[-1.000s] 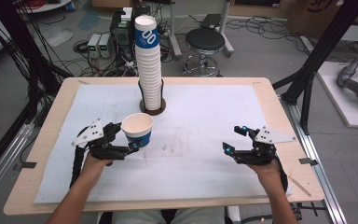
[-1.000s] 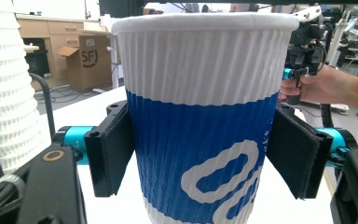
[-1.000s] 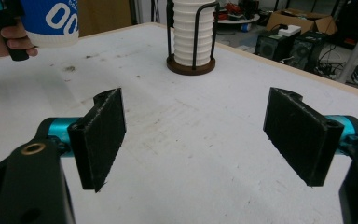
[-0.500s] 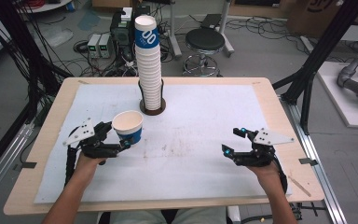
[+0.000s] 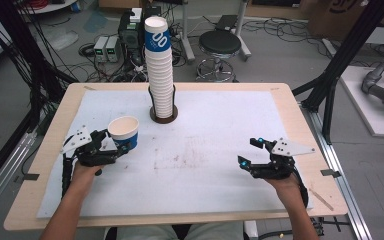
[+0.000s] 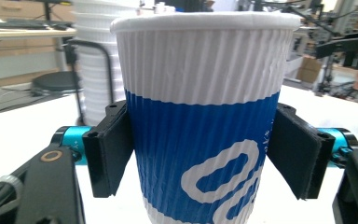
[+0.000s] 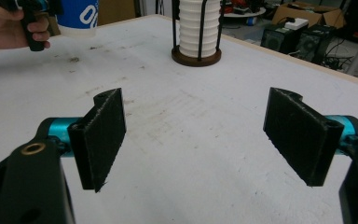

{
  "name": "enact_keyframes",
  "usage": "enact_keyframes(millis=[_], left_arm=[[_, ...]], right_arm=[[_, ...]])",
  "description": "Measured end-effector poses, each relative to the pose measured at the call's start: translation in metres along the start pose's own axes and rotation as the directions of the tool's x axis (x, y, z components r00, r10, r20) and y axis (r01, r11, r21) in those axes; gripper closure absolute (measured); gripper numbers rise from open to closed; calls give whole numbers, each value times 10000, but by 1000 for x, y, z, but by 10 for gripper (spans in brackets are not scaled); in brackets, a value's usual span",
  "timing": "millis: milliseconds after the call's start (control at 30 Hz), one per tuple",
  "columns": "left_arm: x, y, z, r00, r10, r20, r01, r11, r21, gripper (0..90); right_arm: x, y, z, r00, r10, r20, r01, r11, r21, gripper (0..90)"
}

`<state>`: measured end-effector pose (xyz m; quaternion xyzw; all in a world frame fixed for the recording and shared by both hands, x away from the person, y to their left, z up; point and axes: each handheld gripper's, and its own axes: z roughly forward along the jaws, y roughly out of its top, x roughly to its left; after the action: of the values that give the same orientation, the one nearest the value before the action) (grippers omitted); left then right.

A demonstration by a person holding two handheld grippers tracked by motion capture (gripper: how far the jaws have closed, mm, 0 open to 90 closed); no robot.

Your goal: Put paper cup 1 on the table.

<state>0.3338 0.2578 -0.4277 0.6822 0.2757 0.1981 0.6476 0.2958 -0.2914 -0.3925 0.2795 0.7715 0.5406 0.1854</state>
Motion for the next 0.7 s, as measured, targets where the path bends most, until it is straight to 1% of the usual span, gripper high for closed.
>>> enact_keyframes(millis=[167,267,367,400,467,533,600,667,700], left_arm=[[14,-6,-4,9985,-161,-527,178,9993,317,267],[22,-10,-6,9964,-120,-834,177,9976,675,267],[27,-13,-8,9929,-92,-1190,219,9941,1061,267],[29,-14,-9,9905,-30,-1372,203,9920,1250,266],[30,-16,-9,9871,63,-1599,195,9870,1595,264],[31,-17,-9,9857,112,-1684,209,9819,1880,263],[31,-18,-7,9829,188,-1830,210,9767,2135,263],[31,-20,-6,9807,220,-1944,266,9694,2441,263],[30,-20,-6,9789,308,-2021,231,9656,2588,263]], right_arm=[[0,0,1,10000,42,-4,-42,10000,40,215],[0,0,0,10000,35,1,-35,10000,33,215],[1,-1,0,10000,44,13,-44,10000,54,214],[1,-1,0,10000,29,11,-30,10000,58,214],[1,-1,1,10000,46,17,-46,10000,55,215],[1,-1,1,10000,49,8,-49,10000,36,215],[0,-1,1,10000,63,1,-63,10000,34,215],[1,-1,1,10000,77,8,-77,10000,48,215],[1,-1,0,10000,72,3,-72,10000,54,214]])
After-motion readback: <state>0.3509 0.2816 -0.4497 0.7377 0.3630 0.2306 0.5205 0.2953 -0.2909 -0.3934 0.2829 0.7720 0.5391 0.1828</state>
